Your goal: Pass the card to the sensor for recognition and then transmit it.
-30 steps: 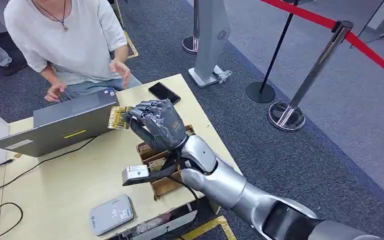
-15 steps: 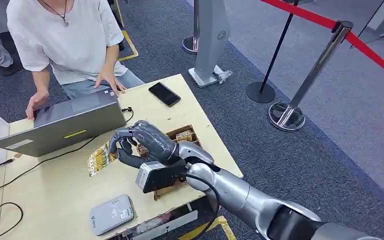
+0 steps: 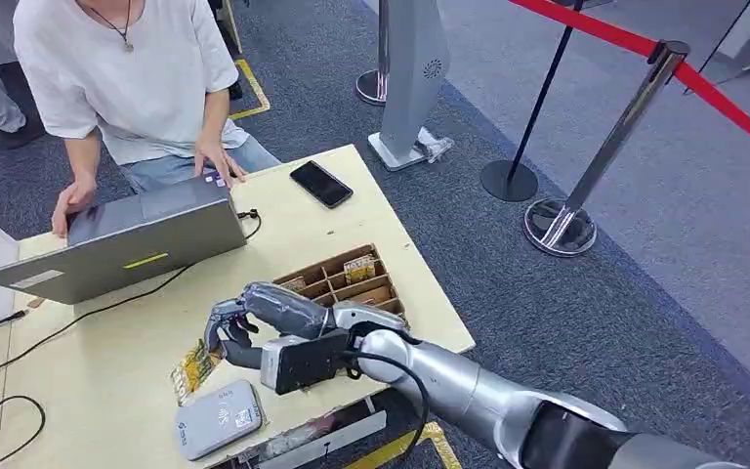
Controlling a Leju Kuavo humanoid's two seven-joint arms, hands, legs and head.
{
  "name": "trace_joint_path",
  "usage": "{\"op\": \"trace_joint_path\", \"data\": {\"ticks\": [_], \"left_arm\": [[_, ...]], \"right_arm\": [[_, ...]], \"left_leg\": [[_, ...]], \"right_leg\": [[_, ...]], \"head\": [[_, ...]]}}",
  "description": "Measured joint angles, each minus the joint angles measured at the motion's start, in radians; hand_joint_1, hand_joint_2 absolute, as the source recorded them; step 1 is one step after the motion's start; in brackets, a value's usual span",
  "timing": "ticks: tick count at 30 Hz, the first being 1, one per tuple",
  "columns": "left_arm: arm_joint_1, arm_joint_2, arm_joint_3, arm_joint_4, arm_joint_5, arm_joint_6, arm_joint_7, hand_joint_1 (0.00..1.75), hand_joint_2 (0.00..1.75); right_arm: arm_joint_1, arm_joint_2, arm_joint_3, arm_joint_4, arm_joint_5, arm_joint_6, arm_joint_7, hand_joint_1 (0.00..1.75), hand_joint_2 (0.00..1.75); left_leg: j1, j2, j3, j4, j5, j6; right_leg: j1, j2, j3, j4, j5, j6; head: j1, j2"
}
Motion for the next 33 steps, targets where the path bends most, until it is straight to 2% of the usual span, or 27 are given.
{"op": "trace_joint_path", "data": {"ticks": [6, 17, 26, 33], "left_arm": [[0.000, 0.000, 0.000, 0.000, 0.005, 0.003, 0.004, 0.00, 0.00], [0.000, 0.000, 0.000, 0.000, 0.008, 0.008, 0.004, 0.00, 0.00], [-0.001, 0.000, 0.000, 0.000, -0.005, 0.008, 0.002, 0.00, 0.00], [-0.001, 0.000, 0.000, 0.000, -0.013, 0.009, 0.011, 0.00, 0.00]], "right_arm": [[-0.013, 0.033, 0.068, 0.114, 0.043, -0.112, -0.017, 1.75, 1.75], [-0.012, 0.059, 0.107, 0.187, 0.047, -0.134, -0.016, 1.75, 1.75], [0.025, 0.071, 0.118, 0.228, 0.156, -0.301, -0.014, 1.75, 1.75], [0.049, 0.096, 0.137, 0.251, 0.204, -0.355, -0.017, 1.75, 1.75]], "left_leg": [[0.000, 0.000, 0.000, 0.000, 0.000, 0.000], [0.000, 0.000, 0.000, 0.000, 0.000, 0.000], [0.000, 0.000, 0.000, 0.000, 0.000, 0.000], [0.000, 0.000, 0.000, 0.000, 0.000, 0.000]], "right_leg": [[0.000, 0.000, 0.000, 0.000, 0.000, 0.000], [0.000, 0.000, 0.000, 0.000, 0.000, 0.000], [0.000, 0.000, 0.000, 0.000, 0.000, 0.000], [0.000, 0.000, 0.000, 0.000, 0.000, 0.000]], "head": [[0.000, 0.000], [0.000, 0.000], [0.000, 0.000], [0.000, 0.000]]}}
